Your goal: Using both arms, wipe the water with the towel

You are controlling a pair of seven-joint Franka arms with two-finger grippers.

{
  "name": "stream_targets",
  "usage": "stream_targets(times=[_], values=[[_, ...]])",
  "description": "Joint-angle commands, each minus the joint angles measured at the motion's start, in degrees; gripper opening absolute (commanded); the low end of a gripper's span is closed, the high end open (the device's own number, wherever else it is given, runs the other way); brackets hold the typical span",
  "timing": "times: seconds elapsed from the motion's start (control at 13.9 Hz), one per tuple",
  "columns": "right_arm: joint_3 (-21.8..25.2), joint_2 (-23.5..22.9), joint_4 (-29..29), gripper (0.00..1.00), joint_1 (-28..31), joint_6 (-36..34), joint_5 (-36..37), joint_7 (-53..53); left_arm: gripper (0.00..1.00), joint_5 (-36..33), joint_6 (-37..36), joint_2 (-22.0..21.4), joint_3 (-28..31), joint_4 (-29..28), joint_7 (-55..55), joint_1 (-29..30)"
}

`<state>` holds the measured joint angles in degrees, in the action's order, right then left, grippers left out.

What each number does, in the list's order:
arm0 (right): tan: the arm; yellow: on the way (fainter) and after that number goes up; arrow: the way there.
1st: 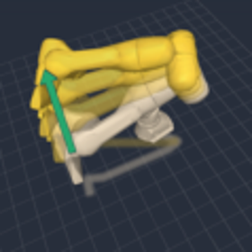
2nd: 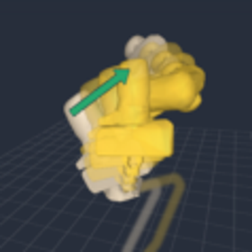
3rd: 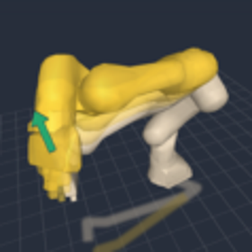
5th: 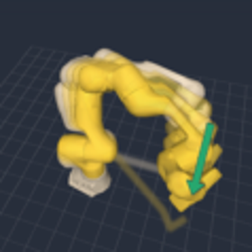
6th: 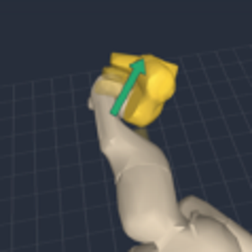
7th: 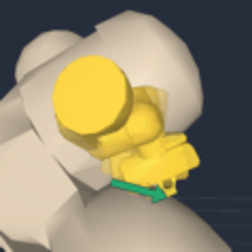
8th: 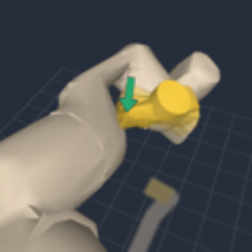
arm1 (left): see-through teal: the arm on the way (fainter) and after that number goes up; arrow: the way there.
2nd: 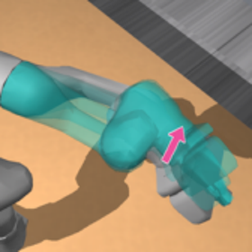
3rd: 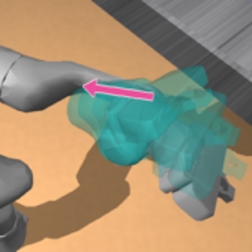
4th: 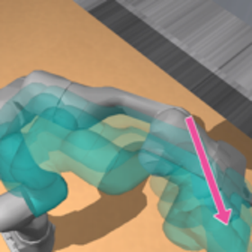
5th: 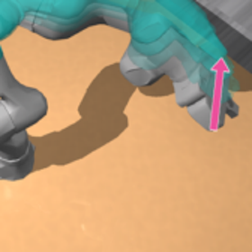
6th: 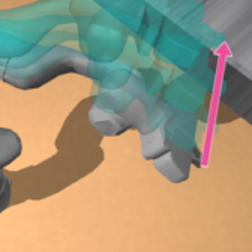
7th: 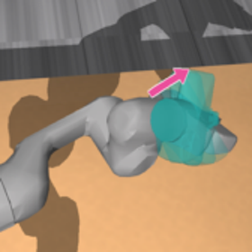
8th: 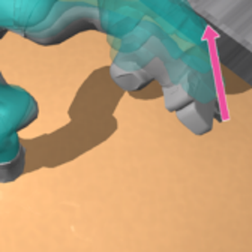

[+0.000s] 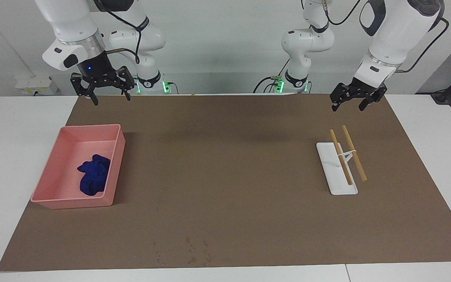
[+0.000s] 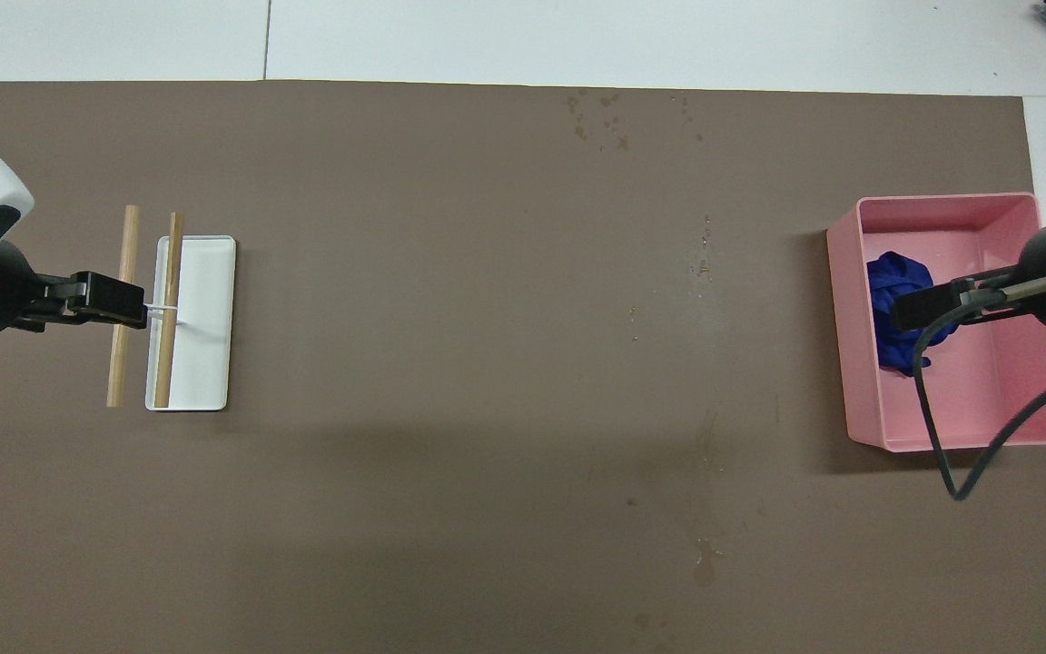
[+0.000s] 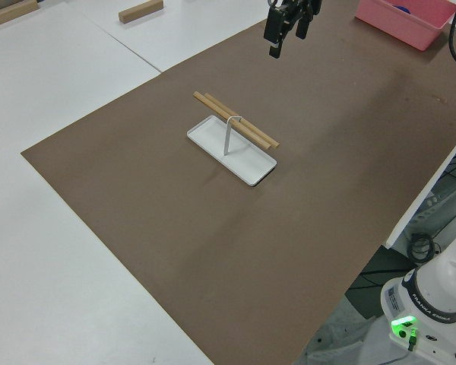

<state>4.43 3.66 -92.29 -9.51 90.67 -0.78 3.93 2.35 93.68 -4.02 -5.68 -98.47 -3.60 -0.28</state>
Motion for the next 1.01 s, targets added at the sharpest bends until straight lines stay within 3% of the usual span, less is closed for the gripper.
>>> stream_targets(times=[0.0, 0.36, 0.93], values=[[0.06, 0.83, -1.4, 1.0, 1.06, 1.08, 0.43, -0.59, 1.0, 0.37, -0.25, -1.61, -0.04, -1.38, 0.61, 0.37], [-8.19, 0.91, -1.4, 1.0, 8.62, 0.21, 0.34, -0.77, 1.0, 0.37, -0.25, -1.61, -0.04, -1.38, 0.61, 0.37], [-8.73, 1.0, -1.4, 1.0, 10.21, 0.29, -0.27, -1.29, 1.0, 0.37, -0.25, -1.61, -0.04, -1.38, 0.61, 0.37]])
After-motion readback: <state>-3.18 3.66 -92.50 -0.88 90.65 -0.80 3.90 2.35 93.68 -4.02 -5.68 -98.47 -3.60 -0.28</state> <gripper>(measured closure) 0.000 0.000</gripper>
